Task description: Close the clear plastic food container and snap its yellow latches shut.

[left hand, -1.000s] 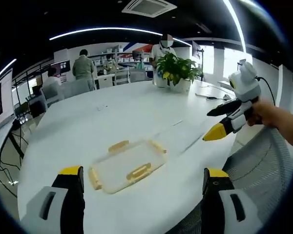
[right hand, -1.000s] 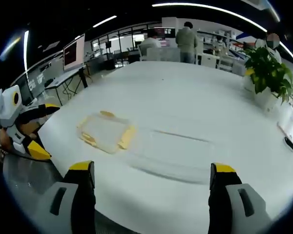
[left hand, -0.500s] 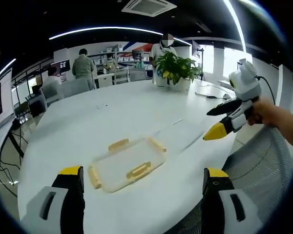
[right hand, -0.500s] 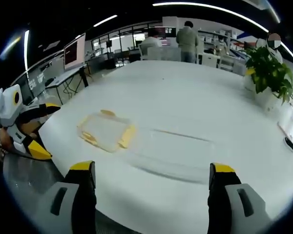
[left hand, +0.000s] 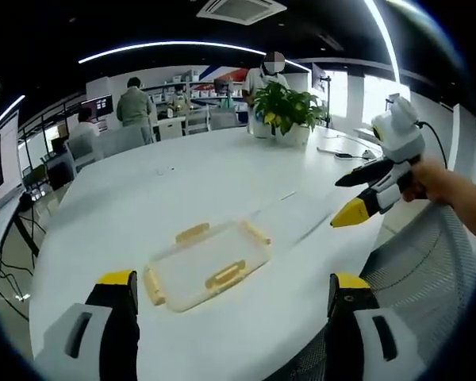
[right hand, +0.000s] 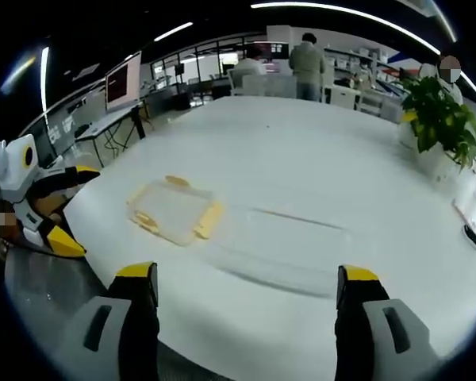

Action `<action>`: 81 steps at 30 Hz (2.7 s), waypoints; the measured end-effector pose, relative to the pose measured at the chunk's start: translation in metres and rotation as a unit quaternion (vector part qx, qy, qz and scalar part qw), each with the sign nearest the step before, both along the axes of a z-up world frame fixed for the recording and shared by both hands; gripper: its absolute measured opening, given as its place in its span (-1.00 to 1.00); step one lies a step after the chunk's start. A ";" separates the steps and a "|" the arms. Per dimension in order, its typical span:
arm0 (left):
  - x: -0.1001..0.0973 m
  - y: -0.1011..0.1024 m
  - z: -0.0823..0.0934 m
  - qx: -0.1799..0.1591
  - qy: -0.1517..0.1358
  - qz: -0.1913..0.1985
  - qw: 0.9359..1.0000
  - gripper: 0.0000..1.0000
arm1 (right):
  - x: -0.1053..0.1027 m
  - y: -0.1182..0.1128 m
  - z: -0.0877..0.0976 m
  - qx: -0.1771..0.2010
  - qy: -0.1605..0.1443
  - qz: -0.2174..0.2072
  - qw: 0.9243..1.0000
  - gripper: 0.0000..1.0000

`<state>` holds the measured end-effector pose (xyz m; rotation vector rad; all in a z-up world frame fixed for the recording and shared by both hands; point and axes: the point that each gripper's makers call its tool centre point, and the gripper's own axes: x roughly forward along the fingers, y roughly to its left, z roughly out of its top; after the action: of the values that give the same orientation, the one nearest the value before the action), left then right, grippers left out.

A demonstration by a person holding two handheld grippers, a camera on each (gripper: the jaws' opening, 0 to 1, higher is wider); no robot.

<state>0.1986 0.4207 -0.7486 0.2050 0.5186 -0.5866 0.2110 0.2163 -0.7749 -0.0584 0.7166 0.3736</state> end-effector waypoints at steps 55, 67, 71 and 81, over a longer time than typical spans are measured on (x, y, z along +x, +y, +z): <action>0.057 0.037 -0.005 0.074 0.007 -0.173 0.982 0.96 | 0.038 0.088 0.015 -0.113 -0.031 0.374 0.920 0.70; 0.068 0.063 -0.045 0.199 0.086 -0.254 0.943 0.51 | 0.043 0.113 0.001 -0.116 0.011 0.505 0.855 0.74; 0.075 0.062 -0.047 0.189 0.101 -0.278 0.936 0.41 | 0.049 0.119 -0.004 -0.110 0.004 0.529 0.841 0.69; 0.092 0.066 -0.071 0.230 0.122 -0.343 0.902 0.27 | 0.066 0.120 -0.030 -0.120 0.023 0.541 0.832 0.70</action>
<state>0.2903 0.4863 -0.8199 0.7940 0.8350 -1.1840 0.2766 0.3361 -0.8046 -0.7214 0.7211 1.3769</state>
